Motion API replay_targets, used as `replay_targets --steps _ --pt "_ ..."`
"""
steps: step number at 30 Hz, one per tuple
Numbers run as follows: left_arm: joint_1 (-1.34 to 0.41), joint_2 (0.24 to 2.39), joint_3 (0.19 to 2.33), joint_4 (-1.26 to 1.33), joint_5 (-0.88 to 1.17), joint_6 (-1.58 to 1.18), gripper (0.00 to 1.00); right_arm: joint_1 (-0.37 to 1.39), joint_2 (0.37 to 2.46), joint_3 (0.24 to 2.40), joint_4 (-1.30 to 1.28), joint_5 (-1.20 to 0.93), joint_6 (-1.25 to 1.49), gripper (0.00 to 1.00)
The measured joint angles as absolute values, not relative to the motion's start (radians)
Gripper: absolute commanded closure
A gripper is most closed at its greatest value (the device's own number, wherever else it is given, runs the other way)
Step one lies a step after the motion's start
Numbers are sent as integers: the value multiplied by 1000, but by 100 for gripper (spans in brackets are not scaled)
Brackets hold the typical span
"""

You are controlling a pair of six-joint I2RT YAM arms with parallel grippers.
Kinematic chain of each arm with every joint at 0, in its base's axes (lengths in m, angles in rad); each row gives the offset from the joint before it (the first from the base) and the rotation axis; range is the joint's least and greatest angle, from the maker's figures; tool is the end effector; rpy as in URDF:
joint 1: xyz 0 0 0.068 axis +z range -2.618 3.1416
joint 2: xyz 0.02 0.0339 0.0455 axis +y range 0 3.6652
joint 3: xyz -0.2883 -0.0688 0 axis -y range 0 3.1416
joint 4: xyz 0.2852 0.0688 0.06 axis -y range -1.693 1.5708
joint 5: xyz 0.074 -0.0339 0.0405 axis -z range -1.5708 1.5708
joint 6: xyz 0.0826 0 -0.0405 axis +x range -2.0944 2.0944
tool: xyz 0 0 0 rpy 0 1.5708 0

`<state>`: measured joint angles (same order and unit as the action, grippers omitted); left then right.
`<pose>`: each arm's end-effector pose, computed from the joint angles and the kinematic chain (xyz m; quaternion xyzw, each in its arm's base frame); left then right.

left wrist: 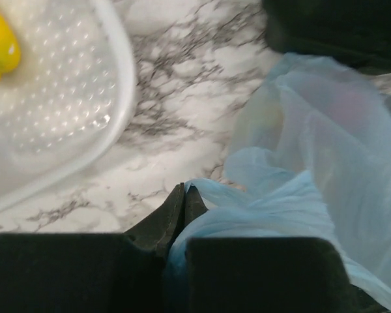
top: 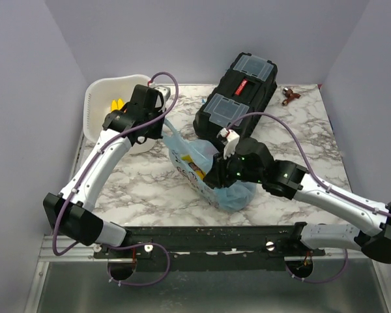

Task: Take the fake fruits out of the plastic bag
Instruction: Adjust the plastic bag at the center of the board.

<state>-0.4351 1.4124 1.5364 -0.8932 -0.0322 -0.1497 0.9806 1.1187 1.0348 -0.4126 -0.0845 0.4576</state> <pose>0.3299 -0.1504 0.3841 0.1247 0.9122 -0.0983 0.3778 0.1727 0.2703 0.3343 -0.2428 0.8236 0.3641 0.3607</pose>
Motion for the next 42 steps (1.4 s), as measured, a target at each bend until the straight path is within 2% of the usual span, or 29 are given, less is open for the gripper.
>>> replay_targets --steps 4,7,10,16,19,26,27,31,34,36,39,42 --pt "-401 1408 1455 -905 -57 -139 100 983 1166 1101 -513 16 508 20" --pt "-402 1377 1419 -895 -57 -142 100 984 1156 1150 -614 91 522 5" --pt "-403 1321 1388 -885 -56 -149 100 988 1093 1165 -715 133 542 1" --pt "-403 1262 1342 -843 -55 -178 100 989 991 1166 -840 139 585 3" --pt "-403 1267 1327 -833 -54 -196 100 989 954 1155 -849 138 599 0" --pt "-403 1270 1325 -822 -13 -223 100 989 1028 1245 -816 47 544 0" --pt "-403 1270 1325 -820 -3 -226 100 989 1039 1248 -799 49 532 2" --pt "-403 1270 1325 -817 17 -235 100 992 1098 1304 -784 109 508 27" --pt "-403 1270 1325 -817 17 -239 100 992 1137 1341 -748 143 495 35" --pt "-396 1270 1325 -817 26 -248 100 992 1150 1343 -724 164 479 44" --pt "-370 1270 1326 -815 61 -261 100 992 1158 1334 -703 182 445 69" --pt "-345 1276 1340 -815 77 -268 100 992 1157 1312 -670 189 400 99"
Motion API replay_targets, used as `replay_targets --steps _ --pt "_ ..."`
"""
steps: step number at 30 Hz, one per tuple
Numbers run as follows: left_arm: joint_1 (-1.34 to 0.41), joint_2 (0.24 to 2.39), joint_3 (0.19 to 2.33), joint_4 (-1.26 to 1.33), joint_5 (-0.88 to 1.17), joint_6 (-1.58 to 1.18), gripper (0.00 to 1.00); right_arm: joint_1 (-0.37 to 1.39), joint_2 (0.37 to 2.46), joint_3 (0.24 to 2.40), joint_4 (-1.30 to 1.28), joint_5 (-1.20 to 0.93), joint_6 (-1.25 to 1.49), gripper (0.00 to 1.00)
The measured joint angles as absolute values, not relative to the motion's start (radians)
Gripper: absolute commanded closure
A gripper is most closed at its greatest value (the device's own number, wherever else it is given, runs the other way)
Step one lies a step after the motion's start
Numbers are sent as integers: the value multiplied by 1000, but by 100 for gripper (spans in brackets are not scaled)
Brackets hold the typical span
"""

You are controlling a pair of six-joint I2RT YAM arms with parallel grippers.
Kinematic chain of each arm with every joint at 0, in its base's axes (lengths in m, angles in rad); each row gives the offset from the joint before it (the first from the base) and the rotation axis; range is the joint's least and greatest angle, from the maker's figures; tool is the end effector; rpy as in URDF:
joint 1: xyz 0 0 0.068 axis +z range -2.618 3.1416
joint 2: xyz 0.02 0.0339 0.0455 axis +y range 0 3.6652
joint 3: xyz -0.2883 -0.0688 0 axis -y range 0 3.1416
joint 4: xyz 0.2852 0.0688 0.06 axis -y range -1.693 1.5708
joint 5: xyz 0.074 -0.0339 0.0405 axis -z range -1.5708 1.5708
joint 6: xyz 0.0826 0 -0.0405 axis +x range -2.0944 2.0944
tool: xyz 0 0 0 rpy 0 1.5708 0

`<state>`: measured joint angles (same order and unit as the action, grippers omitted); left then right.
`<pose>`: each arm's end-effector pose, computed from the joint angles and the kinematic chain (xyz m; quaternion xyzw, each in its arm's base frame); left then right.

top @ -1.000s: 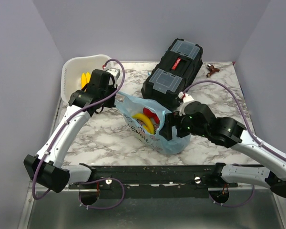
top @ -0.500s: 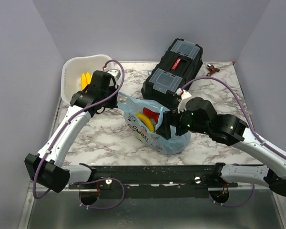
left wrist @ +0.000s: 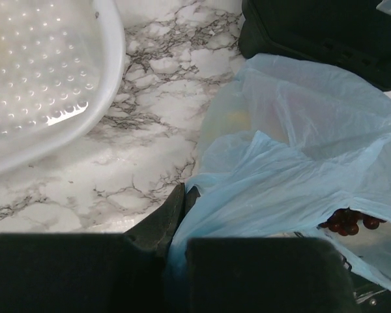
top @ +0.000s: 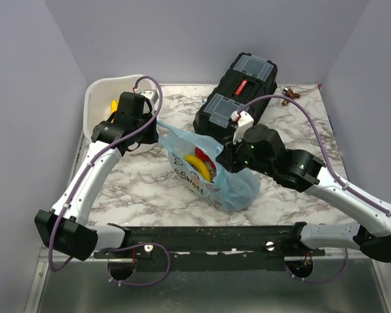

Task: Take the fake fruits out of the plastic bag
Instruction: Adjust the plastic bag at the center of the board.

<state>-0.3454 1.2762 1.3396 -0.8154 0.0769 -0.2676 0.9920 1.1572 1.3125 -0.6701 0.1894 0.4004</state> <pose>0.3096 -0.1181 0.3605 0.0509 0.9154 -0.1536 0.3686 0.1835 0.2524 0.4045 -0.2051 0.8365 0.2590 0.4372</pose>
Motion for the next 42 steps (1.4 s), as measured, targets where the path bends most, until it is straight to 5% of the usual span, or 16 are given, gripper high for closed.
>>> replay_targets --steps 10,16,22,28,33,42 --pt "-290 1385 1477 -869 55 -265 100 993 1013 1053 -440 -209 262 99" --pt "-257 1533 1637 -931 -39 -227 98 1003 969 693 -168 -398 429 99" --pt "-255 1498 1593 -947 -29 -210 43 1011 919 555 -55 -380 599 94" --pt "-254 1248 1379 -927 10 -224 13 1015 908 576 6 -348 670 90" --pt "-248 979 1256 -929 39 -266 1 1016 914 587 6 -314 684 89" --pt "-243 561 935 -828 265 -559 1 1016 928 588 8 -294 710 86"
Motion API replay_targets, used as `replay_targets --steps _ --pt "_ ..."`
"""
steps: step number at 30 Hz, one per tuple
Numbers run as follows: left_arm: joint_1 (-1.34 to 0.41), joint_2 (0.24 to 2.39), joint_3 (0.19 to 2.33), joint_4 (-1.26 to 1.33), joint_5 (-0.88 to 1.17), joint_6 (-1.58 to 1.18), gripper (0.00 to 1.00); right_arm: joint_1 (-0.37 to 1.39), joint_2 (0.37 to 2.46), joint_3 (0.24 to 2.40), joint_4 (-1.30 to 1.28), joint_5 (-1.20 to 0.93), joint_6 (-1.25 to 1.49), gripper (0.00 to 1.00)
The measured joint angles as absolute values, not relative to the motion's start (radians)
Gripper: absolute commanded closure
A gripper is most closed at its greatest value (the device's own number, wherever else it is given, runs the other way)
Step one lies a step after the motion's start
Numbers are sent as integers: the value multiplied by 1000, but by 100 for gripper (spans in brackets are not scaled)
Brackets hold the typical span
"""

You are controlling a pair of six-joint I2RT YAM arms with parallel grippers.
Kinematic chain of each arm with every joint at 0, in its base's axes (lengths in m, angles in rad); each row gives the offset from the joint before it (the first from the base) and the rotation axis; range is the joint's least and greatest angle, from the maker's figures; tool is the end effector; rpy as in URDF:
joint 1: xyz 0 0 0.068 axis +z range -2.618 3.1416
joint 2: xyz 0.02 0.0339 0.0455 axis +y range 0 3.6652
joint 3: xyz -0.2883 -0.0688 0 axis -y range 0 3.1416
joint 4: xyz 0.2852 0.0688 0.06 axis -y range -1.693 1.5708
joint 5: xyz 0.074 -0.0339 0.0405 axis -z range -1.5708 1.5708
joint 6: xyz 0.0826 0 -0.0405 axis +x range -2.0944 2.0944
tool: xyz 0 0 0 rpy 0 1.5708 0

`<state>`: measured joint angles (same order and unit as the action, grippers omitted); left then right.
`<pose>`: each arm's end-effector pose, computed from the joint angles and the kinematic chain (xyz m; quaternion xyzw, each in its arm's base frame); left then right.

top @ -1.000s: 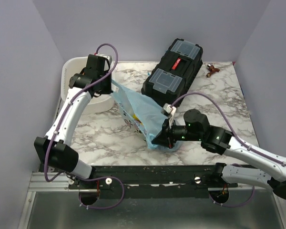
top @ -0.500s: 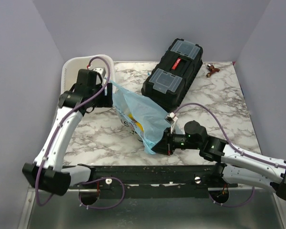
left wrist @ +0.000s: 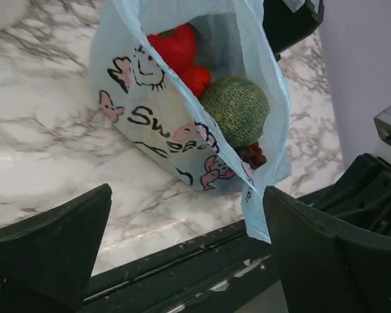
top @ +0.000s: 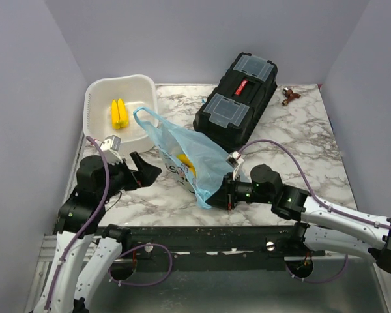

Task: Take the fake fruits out of the plastic bag
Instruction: Adjust the plastic bag at the center of the board.

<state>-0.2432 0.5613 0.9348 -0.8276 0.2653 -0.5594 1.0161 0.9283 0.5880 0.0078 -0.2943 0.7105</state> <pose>0.1479 -0.0590 0.3595 -0.0632 0.8412 -0.3084 0.4396 0.1275 0.2513 0.2557 -0.2067 0.7832 0.5139 0.2824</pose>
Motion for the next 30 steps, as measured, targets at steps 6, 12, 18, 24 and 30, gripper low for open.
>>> replay_targets --steps 6,12,18,24,30 --pt "-243 532 678 -601 377 -902 1 1018 928 588 8 -292 719 86" --pt "-257 644 548 -393 392 -1177 2 1020 912 588 9 -282 733 83" --pt "-342 807 492 -165 388 -1319 26 1020 908 587 34 -282 748 82" --pt "-389 918 491 -38 363 -1306 64 1029 922 582 27 -284 757 64" --pt "-395 882 430 -10 326 -1218 86 1056 911 626 -220 -179 715 28"
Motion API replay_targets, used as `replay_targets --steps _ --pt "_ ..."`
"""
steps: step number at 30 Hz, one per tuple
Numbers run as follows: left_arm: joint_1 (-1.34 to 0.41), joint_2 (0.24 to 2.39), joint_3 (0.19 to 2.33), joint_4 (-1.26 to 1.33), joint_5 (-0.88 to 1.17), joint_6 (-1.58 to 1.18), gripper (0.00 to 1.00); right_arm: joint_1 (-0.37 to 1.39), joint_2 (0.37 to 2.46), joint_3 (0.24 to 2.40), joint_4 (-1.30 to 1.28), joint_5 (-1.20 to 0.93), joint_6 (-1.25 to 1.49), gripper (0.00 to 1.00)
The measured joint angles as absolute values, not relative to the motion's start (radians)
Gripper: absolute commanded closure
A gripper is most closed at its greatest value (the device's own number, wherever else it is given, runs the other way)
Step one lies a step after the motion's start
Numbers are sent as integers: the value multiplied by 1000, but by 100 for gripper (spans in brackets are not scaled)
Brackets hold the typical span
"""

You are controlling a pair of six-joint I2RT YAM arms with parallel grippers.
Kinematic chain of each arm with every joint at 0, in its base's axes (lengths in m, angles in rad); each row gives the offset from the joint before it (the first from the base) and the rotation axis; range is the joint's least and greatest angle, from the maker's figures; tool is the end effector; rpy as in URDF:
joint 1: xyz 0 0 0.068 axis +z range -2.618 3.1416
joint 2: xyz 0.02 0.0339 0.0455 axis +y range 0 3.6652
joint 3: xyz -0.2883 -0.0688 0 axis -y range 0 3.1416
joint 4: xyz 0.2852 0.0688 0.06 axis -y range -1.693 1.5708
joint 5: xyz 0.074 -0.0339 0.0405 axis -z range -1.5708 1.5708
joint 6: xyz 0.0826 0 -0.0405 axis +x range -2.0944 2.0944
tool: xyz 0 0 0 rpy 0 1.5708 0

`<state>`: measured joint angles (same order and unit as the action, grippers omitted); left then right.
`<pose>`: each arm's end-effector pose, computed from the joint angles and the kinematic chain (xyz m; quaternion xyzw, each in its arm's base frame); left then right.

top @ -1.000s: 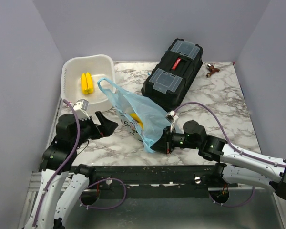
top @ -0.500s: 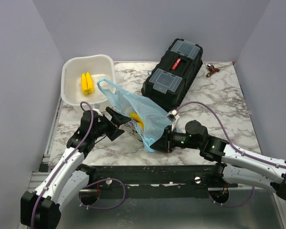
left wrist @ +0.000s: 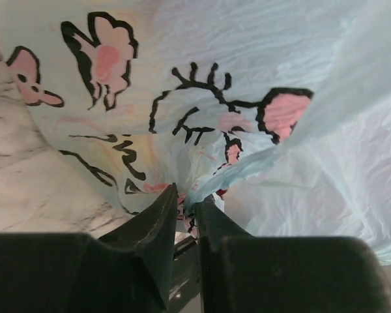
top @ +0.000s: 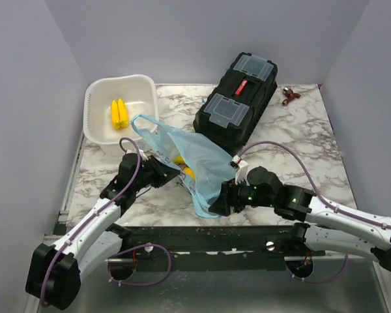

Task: Take the fake fruits out of the plastic bag
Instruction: Adjust the plastic bag at the center of the board.

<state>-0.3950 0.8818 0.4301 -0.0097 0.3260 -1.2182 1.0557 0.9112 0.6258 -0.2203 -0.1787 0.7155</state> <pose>0.2259 -0.1229 0.1977 -0.2572 0.8029 -0.4706 0.2600 0.1201 0.2420 0.2434 -0.1899 0.8380 0.4402 0.2605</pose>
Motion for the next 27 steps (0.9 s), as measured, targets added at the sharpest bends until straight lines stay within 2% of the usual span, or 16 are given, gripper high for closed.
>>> replay_targets --steps 2,3,7,9,16,23,27 --pt "-395 862 400 -9 325 -1188 89 1059 893 670 -312 -141 697 21" --pt "-395 855 388 -9 325 -1172 94 1059 888 702 -351 -124 686 17" --pt "-395 821 347 -9 326 -1133 96 1060 920 907 -485 -24 636 3" --pt "-395 803 333 -9 326 -1123 96 1060 981 1032 -527 41 614 0" --pt "-395 755 295 -7 328 -1118 97 1111 1293 1358 -649 320 586 0" --pt "-395 741 295 -7 334 -1111 97 1269 1497 1460 -761 572 636 0" --pt "-395 741 291 -1 342 -1109 98 1325 1645 1575 -879 757 709 4"
